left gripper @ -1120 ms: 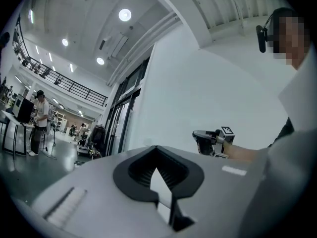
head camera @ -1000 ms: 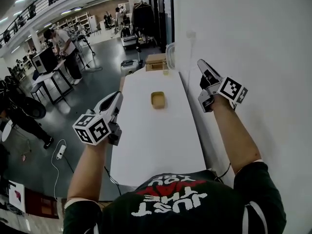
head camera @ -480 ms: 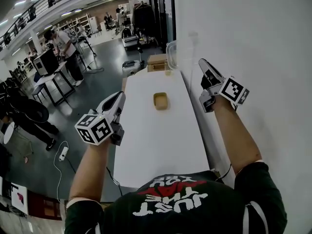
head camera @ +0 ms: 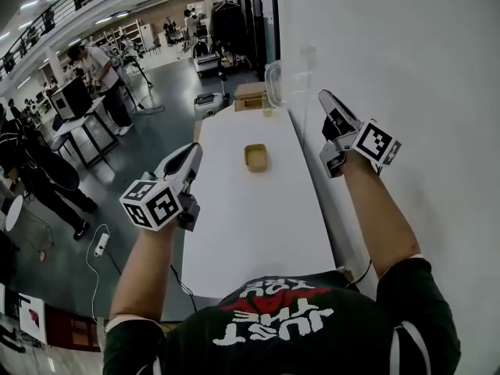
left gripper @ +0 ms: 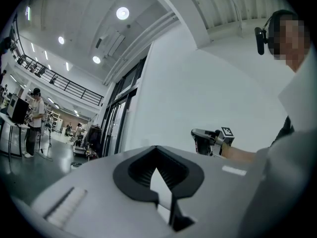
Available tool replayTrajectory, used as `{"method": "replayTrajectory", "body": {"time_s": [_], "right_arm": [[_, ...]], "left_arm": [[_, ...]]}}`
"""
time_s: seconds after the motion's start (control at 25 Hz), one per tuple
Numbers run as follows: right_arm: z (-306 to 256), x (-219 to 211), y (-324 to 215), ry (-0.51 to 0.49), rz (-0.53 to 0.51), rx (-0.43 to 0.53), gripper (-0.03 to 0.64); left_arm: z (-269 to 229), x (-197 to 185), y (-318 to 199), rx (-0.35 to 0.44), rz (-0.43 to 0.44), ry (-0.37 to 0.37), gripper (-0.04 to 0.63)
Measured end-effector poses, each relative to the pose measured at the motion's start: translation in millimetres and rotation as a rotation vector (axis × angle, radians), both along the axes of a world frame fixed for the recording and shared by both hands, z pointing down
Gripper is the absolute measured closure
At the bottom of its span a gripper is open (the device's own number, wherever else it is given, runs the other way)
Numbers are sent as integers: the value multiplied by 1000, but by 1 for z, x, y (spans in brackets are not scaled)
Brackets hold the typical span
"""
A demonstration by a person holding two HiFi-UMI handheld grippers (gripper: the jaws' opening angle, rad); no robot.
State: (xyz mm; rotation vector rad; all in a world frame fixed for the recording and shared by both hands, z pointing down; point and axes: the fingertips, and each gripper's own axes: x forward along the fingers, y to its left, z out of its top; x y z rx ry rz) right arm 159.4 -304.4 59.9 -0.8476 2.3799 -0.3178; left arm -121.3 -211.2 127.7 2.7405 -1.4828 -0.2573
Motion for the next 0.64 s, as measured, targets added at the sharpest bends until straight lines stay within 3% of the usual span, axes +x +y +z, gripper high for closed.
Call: {"method": "replayTrajectory", "body": {"time_s": [0.64], "right_arm": [[0,-3,2,14,-10,7,583]], "left_arm": [[2,1,1,-10,-1,0,597]]}}
